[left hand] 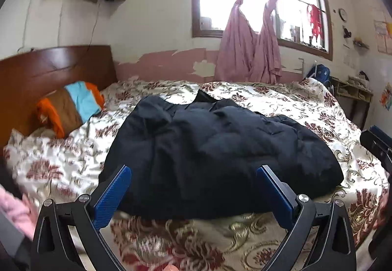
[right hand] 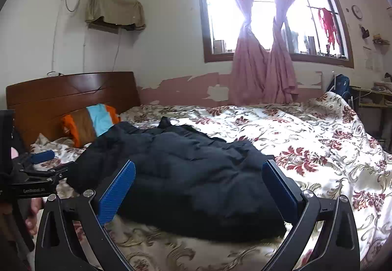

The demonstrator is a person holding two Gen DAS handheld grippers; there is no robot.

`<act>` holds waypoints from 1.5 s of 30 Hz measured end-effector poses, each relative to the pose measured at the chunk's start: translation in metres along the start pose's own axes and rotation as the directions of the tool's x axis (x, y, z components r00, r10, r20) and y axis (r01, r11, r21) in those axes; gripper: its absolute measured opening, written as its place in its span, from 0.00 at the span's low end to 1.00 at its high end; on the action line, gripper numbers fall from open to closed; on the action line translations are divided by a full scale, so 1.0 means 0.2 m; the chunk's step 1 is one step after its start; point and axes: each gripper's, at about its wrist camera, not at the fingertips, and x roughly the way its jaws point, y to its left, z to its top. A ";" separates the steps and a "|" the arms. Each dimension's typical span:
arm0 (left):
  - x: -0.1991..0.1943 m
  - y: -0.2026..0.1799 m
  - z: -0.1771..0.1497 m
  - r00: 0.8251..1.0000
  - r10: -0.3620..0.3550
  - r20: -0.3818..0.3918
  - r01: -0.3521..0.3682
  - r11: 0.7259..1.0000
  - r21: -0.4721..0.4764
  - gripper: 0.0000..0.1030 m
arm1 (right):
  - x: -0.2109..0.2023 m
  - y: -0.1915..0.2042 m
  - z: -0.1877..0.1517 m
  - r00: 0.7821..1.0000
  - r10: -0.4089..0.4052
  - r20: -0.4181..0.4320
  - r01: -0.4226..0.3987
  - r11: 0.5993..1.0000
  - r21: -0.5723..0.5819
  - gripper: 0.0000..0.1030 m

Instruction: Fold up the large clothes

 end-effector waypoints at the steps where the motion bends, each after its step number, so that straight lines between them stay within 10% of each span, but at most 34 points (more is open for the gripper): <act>1: -0.02 0.01 -0.02 1.000 0.007 -0.003 -0.007 1.000 -0.012 1.00 | -0.02 0.02 -0.01 1.000 0.008 0.000 -0.008 1.000 -0.002 0.98; 45: -0.39 0.07 -0.30 0.997 0.067 -0.028 -0.066 0.998 0.016 1.00 | -0.31 0.24 -0.29 0.994 -0.011 -0.107 0.007 0.999 -0.032 0.99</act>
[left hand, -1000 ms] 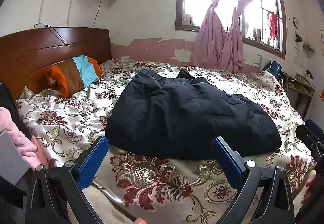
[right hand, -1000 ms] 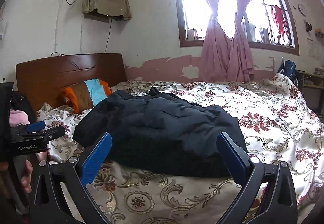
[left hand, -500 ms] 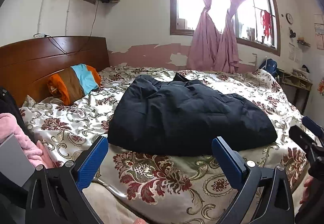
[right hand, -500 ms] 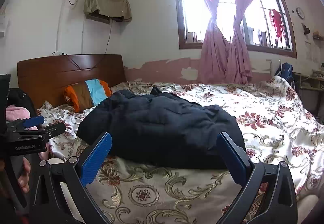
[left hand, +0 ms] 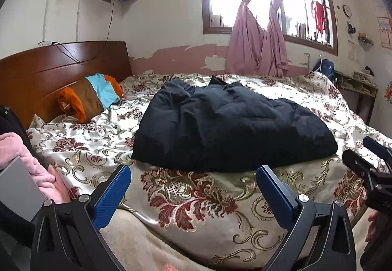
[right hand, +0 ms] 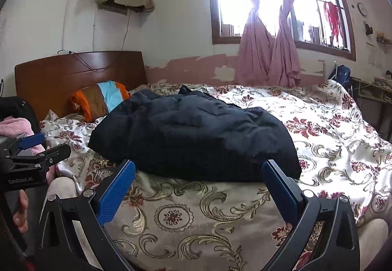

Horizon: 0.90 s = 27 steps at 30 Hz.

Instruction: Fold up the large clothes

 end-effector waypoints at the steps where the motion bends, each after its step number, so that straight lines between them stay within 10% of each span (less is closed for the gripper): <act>1: 0.01 0.00 -0.01 1.000 0.003 -0.007 -0.003 1.000 0.001 1.00 | 0.00 0.00 0.00 1.000 -0.006 -0.004 0.006 1.000 0.002 0.99; 27: 0.02 0.01 -0.02 1.000 0.011 -0.016 -0.011 1.000 0.007 1.00 | 0.04 0.02 -0.02 0.999 -0.028 -0.044 0.029 0.999 0.015 0.99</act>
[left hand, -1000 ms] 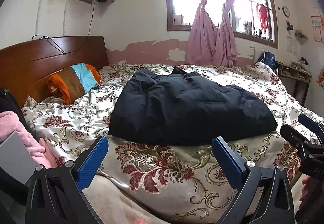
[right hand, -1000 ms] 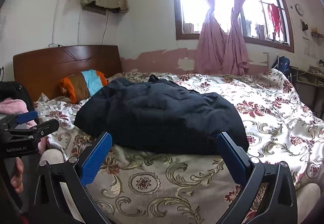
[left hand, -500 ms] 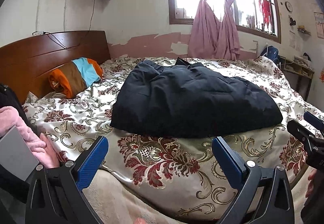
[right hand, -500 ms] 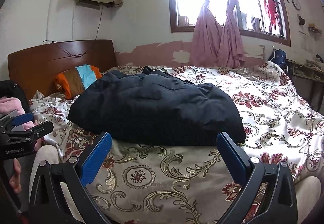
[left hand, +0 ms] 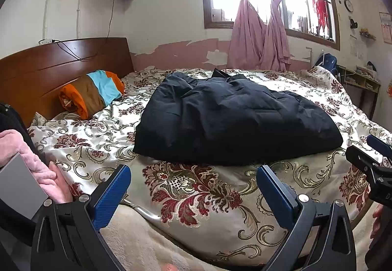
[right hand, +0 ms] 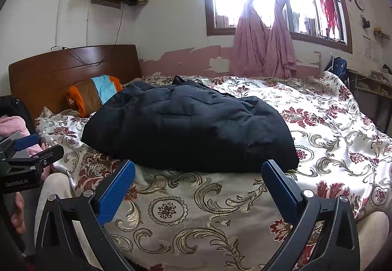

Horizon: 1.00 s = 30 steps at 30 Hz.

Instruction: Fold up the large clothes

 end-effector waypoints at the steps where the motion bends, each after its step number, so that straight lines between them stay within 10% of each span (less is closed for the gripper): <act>1: 0.00 0.00 0.00 1.000 -0.002 -0.002 0.002 1.000 0.001 1.00 | 0.00 0.00 0.00 1.000 0.001 0.000 -0.001 1.000 0.000 0.99; 30: 0.01 -0.02 -0.01 1.000 -0.011 -0.006 0.011 1.000 -0.004 1.00 | 0.00 0.01 0.00 1.000 -0.008 0.003 0.008 1.000 0.005 0.99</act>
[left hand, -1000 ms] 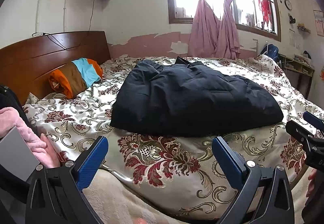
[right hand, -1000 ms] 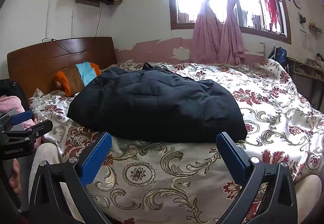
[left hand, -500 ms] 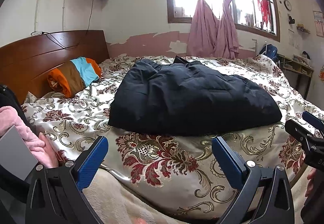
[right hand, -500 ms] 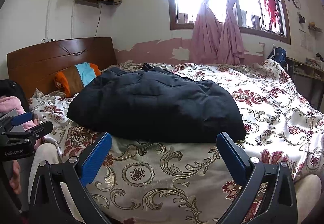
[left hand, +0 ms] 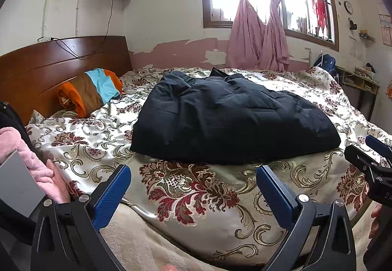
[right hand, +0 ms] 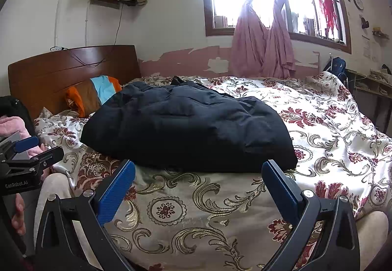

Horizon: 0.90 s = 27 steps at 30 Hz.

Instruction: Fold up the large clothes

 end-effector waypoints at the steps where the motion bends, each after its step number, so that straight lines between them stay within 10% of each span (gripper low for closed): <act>1: 0.00 0.00 0.00 1.000 0.000 0.000 0.000 1.000 0.000 1.00 | 0.00 0.00 0.00 1.000 0.000 0.001 0.000 1.000 0.000 0.99; 27: -0.01 -0.02 0.00 1.000 -0.001 -0.002 0.001 1.000 -0.006 1.00 | 0.00 0.00 -0.01 1.000 -0.004 0.003 0.004 1.000 0.004 0.99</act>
